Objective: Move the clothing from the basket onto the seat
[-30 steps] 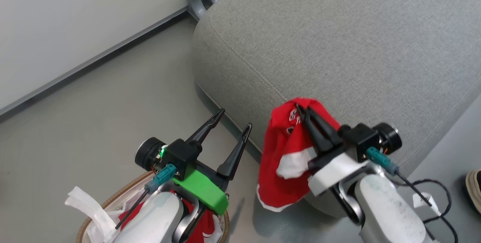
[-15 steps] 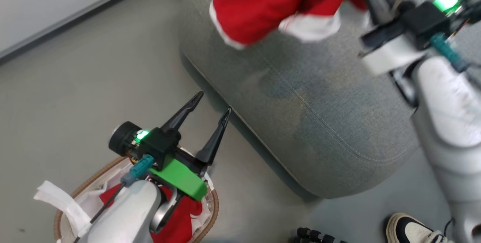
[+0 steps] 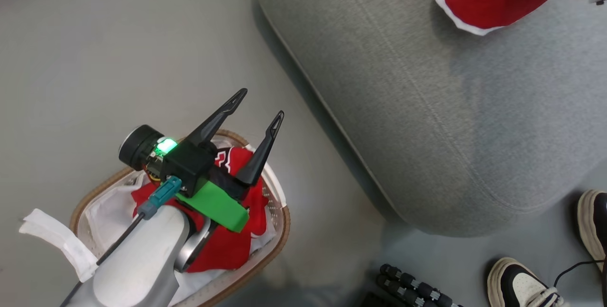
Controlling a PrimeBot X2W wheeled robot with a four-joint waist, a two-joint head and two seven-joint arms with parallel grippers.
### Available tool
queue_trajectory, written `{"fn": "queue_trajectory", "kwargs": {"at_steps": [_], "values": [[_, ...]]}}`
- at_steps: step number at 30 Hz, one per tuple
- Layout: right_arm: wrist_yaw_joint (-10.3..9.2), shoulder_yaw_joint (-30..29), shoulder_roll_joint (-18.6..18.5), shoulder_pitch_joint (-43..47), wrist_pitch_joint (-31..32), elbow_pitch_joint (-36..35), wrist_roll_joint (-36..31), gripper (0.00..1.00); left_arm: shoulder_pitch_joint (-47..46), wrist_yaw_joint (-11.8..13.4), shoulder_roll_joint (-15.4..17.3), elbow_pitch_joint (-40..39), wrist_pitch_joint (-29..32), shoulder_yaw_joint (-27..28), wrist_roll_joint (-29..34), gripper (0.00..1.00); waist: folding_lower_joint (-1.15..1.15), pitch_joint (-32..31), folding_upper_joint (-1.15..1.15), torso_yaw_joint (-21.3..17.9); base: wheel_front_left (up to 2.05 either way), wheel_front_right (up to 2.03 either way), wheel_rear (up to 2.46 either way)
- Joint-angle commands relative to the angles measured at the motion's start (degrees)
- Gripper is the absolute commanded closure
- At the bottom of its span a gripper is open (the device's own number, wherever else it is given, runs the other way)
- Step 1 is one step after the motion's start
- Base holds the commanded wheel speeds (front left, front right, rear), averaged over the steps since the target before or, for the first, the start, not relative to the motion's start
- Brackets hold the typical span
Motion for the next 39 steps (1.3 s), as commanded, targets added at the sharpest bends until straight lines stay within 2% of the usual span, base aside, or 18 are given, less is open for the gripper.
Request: {"fn": "queue_trajectory", "kwargs": {"at_steps": [1, 8, 13, 14, 15, 16, 17, 26, 32, 39], "values": [[-0.08, -1.4, 0.2, -0.8, -0.1, 1.1, -0.9, 1.00, -1.4, -0.2, 0.8, -0.4, 0.0, 0.1, 0.5, 0.00, -0.01, 4.1, 0.00, 3.9, 0.00, 0.00, 0.00], [-0.08, -7.8, 3.8, 4.1, -0.1, 6.2, -4.7, 1.00, -2.0, -0.2, 1.0, 0.0, 0.0, 0.3, 0.4, 0.00, -0.01, 5.1, 0.00, 4.9, 0.00, 0.00, 0.00], [-0.09, -11.6, 6.3, 9.4, -0.1, 9.9, -7.3, 1.00, -1.1, -0.2, 0.0, 1.0, 0.0, 0.5, -0.4, 0.00, -0.01, 3.3, 0.00, 5.2, 0.00, 0.00, 0.00], [-0.08, -12.2, 6.8, 10.3, -0.1, 10.3, -7.6, 0.97, -0.7, -0.2, -0.2, 1.2, 0.0, 0.7, -0.5, 0.00, -0.01, 2.8, 0.00, 5.2, 0.00, 0.00, 0.00], [-0.08, -12.9, 7.3, 11.4, -0.1, 10.3, -7.9, 0.71, -0.3, -0.2, -0.4, 1.5, 0.0, 0.9, -0.6, 0.00, -0.01, 2.2, 0.00, 5.3, 0.00, 0.00, 0.00], [-0.08, -13.3, 7.7, 12.5, -0.1, 10.2, -8.2, 0.13, 0.2, -0.2, -0.6, 1.6, 0.0, 1.2, -0.7, 0.00, -0.01, 1.6, 0.00, 5.3, 0.00, 0.00, 0.00], [-0.08, -13.9, 8.3, 13.9, -0.1, 10.3, -8.4, 0.00, 0.6, -0.2, -0.8, 1.8, 0.0, 1.5, -0.7, 0.00, -0.01, 0.9, 0.00, 5.3, 0.00, 0.00, 0.00], [-0.08, -14.3, 10.1, 24.3, -0.1, 6.9, -5.9, 0.00, 5.0, -0.2, -3.6, 4.0, 0.0, 5.8, -0.6, 0.00, -0.01, -5.7, 0.00, 6.3, 0.00, 0.00, 0.00], [-0.09, -10.7, 11.9, 29.5, -0.1, 1.6, 0.1, 0.00, 9.1, -0.2, -6.4, 5.0, 0.0, 10.8, 0.6, 0.00, -0.01, -10.7, 0.00, 8.4, 0.00, 0.00, 0.00], [-0.08, -4.5, 13.8, 35.6, -0.1, -6.0, 8.3, 0.00, 13.3, -0.2, -9.5, 5.6, 0.0, 17.7, 2.7, 0.00, -0.01, -15.1, 0.00, 13.1, 0.00, 0.00, 0.00]]}}
